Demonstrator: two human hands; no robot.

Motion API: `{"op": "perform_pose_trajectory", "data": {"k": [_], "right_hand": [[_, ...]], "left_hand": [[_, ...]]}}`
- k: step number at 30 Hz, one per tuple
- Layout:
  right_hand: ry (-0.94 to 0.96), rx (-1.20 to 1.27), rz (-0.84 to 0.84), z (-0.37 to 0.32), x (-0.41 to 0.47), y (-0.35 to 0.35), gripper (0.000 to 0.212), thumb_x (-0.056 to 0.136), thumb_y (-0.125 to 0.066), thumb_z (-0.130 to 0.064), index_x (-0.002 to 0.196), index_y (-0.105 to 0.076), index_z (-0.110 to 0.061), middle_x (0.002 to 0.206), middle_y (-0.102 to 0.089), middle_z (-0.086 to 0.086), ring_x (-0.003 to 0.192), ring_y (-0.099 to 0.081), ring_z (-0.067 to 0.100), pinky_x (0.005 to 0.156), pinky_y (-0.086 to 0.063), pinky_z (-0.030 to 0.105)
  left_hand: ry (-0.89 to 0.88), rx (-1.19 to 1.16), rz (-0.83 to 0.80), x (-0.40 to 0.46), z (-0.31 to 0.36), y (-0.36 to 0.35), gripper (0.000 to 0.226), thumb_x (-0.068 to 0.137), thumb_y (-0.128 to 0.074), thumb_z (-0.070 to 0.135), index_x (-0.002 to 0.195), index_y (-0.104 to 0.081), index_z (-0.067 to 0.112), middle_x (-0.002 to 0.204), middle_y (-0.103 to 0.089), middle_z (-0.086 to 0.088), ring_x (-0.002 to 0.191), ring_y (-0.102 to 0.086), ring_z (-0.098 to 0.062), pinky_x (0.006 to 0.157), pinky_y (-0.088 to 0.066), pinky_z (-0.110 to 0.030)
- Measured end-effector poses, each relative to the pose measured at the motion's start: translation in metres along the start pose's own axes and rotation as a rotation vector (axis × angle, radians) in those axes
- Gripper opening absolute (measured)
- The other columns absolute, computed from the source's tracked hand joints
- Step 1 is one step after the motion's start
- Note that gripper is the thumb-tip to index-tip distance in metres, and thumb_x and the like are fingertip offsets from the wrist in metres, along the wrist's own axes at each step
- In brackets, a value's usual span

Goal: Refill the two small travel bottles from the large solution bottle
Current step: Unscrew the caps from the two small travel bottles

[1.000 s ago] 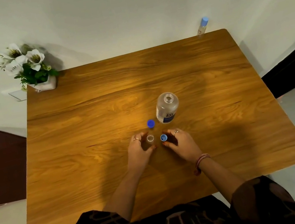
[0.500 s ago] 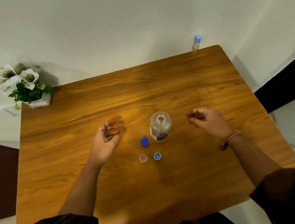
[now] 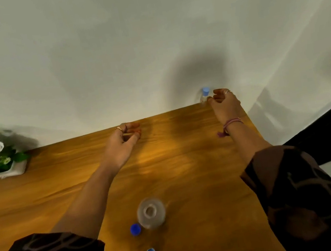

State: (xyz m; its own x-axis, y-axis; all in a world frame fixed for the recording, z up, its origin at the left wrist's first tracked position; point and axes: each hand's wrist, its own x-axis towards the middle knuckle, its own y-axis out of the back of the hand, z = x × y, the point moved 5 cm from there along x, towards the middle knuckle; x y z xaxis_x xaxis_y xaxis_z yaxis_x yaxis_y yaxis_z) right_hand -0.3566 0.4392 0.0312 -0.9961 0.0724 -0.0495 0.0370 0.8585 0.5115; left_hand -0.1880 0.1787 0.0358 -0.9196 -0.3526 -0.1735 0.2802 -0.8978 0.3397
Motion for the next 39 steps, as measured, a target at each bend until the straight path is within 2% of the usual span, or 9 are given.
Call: {"op": "perform_pose_trajectory", "data": {"k": [5, 11, 16, 20, 23, 26, 31, 36, 39], "right_hand": [[-0.009, -0.085, -0.051, 0.007, 0.05, -0.017, 0.043, 0.089, -0.062, -0.026, 0.127, -0.05, -0.01, 0.128, -0.057, 0.009, 0.113, -0.056, 0.025, 0.089, -0.046, 0.027], [-0.016, -0.061, -0.064, 0.017, 0.081, -0.047, 0.038, 0.082, -0.07, -0.016, 0.115, -0.056, -0.003, 0.117, -0.061, 0.016, 0.106, -0.06, 0.03, 0.091, -0.047, 0.03], [0.033, -0.153, -0.082, 0.011, 0.082, -0.054, 0.033, 0.082, -0.071, -0.018, 0.109, -0.059, -0.004, 0.109, -0.064, 0.014, 0.1, -0.062, 0.028, 0.088, -0.049, 0.03], [0.151, -0.17, -0.296, -0.028, 0.049, -0.065, 0.043, 0.077, -0.075, -0.024, 0.114, -0.061, -0.007, 0.11, -0.066, 0.008, 0.093, -0.06, 0.016, 0.085, -0.049, 0.024], [0.293, -0.164, -0.447, -0.074, 0.005, -0.065, 0.041, 0.075, -0.077, -0.03, 0.109, -0.065, -0.011, 0.099, -0.065, 0.001, 0.085, -0.058, 0.01, 0.072, -0.046, 0.013], [0.417, -0.151, -0.497, -0.12, -0.041, -0.054, 0.035, 0.074, -0.077, -0.033, 0.102, -0.068, -0.015, 0.09, -0.063, -0.006, 0.076, -0.058, 0.005, 0.063, -0.04, 0.006], [0.541, -0.133, -0.539, -0.176, -0.1, -0.037, 0.035, 0.071, -0.078, -0.038, 0.095, -0.07, -0.015, 0.081, -0.064, -0.008, 0.069, -0.059, -0.001, 0.061, -0.044, 0.003], [0.77, -0.217, -0.645, -0.208, -0.156, -0.03, 0.028, 0.079, -0.073, -0.024, 0.105, -0.07, -0.014, 0.099, -0.07, 0.002, 0.073, -0.058, 0.005, 0.067, -0.043, 0.003], [0.841, -0.292, -0.769, -0.226, -0.193, -0.023, 0.033, 0.082, -0.071, -0.018, 0.114, -0.066, -0.019, 0.111, -0.064, -0.003, 0.083, -0.057, 0.005, 0.078, -0.05, 0.015]], "left_hand": [[0.006, 0.005, -0.006, 0.029, 0.011, -0.024, 0.024, 0.094, -0.055, 0.008, 0.116, -0.06, 0.016, 0.108, -0.064, 0.001, 0.097, -0.06, -0.014, 0.078, -0.047, -0.018], [-0.001, 0.064, -0.03, 0.043, 0.015, -0.04, 0.023, 0.093, -0.057, 0.008, 0.113, -0.061, 0.019, 0.108, -0.065, 0.003, 0.095, -0.06, -0.013, 0.075, -0.047, -0.016], [-0.03, 0.139, -0.003, 0.044, 0.022, -0.041, 0.022, 0.092, -0.058, 0.007, 0.111, -0.061, 0.018, 0.102, -0.063, 0.006, 0.087, -0.057, 0.0, 0.066, -0.043, 0.0], [-0.086, 0.185, 0.033, 0.041, 0.033, -0.04, 0.024, 0.089, -0.063, 0.012, 0.109, -0.061, 0.024, 0.103, -0.065, 0.007, 0.093, -0.061, -0.001, 0.082, -0.049, -0.013], [-0.108, 0.235, 0.045, 0.031, 0.043, -0.037, 0.042, 0.084, -0.07, 0.023, 0.124, -0.057, 0.019, 0.118, -0.063, 0.007, 0.106, -0.059, -0.007, 0.095, -0.049, -0.026], [-0.168, 0.277, 0.103, 0.011, 0.057, -0.026, 0.06, 0.077, -0.077, 0.032, 0.13, -0.054, 0.015, 0.117, -0.057, 0.008, 0.107, -0.054, -0.005, 0.089, -0.044, -0.018], [-0.234, 0.265, 0.234, -0.031, 0.074, 0.01, 0.049, 0.073, -0.079, 0.034, 0.116, -0.064, 0.016, 0.099, -0.066, 0.004, 0.095, -0.063, -0.011, 0.08, -0.051, -0.017], [-0.201, 0.126, 0.246, -0.079, 0.078, 0.039, 0.033, 0.073, -0.08, 0.027, 0.103, -0.066, 0.025, 0.085, -0.067, 0.013, 0.087, -0.063, -0.002, 0.075, -0.05, -0.017], [-0.228, 0.09, 0.223, -0.111, 0.079, 0.056, 0.028, 0.076, -0.078, 0.024, 0.098, -0.064, 0.03, 0.086, -0.066, 0.015, 0.09, -0.063, -0.003, 0.079, -0.05, -0.019]]}}
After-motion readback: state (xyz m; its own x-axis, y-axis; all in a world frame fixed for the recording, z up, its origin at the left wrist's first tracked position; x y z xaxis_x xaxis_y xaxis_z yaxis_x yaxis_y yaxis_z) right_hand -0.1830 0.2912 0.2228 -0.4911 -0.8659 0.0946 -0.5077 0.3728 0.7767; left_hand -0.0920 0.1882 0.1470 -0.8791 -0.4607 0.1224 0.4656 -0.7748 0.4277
